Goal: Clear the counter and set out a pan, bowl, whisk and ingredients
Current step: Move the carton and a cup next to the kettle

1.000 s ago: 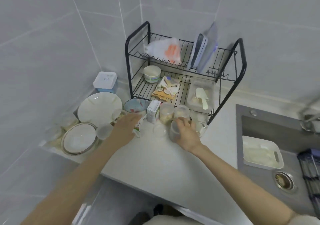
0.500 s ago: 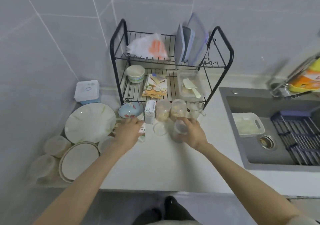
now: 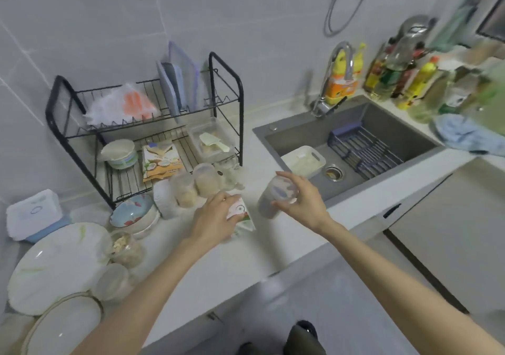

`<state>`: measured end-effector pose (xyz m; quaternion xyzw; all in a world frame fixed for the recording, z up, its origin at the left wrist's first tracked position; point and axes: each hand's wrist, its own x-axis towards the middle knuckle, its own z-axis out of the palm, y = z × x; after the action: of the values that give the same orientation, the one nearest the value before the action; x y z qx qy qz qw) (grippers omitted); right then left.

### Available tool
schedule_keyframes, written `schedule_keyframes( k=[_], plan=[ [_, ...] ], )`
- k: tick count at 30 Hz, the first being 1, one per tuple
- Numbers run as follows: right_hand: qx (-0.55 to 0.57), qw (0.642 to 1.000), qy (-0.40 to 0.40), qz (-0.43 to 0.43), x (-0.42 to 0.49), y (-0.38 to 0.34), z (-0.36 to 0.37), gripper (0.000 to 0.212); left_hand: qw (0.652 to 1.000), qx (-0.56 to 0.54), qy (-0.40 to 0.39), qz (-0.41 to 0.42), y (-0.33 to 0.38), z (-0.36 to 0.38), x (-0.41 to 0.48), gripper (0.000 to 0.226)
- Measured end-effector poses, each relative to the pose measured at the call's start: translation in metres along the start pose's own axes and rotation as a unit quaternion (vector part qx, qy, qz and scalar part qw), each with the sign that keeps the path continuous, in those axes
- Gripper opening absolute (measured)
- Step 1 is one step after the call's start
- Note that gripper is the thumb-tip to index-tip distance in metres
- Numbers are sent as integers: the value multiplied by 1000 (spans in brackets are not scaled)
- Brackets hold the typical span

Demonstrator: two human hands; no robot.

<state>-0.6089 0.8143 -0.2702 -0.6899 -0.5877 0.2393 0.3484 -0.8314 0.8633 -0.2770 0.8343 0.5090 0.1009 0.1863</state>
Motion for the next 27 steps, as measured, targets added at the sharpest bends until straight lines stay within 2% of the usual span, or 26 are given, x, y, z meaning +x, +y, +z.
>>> schedule_keyframes(
  k=[6,14,22,27],
  plan=[
    [-23,994,92,53,-36,49,-86,69,994,-3,-4,108,100,26,41,48],
    [-22,974,190,125,-111,149,-236,67,970,-19,-38,241,287,99,82,47],
    [-42,934,285,209,-207,242,-372,68,920,-36,-71,384,479,167,94,46],
    [-45,896,356,263,-266,284,-437,68,879,-57,-122,458,595,208,94,50]
  ],
)
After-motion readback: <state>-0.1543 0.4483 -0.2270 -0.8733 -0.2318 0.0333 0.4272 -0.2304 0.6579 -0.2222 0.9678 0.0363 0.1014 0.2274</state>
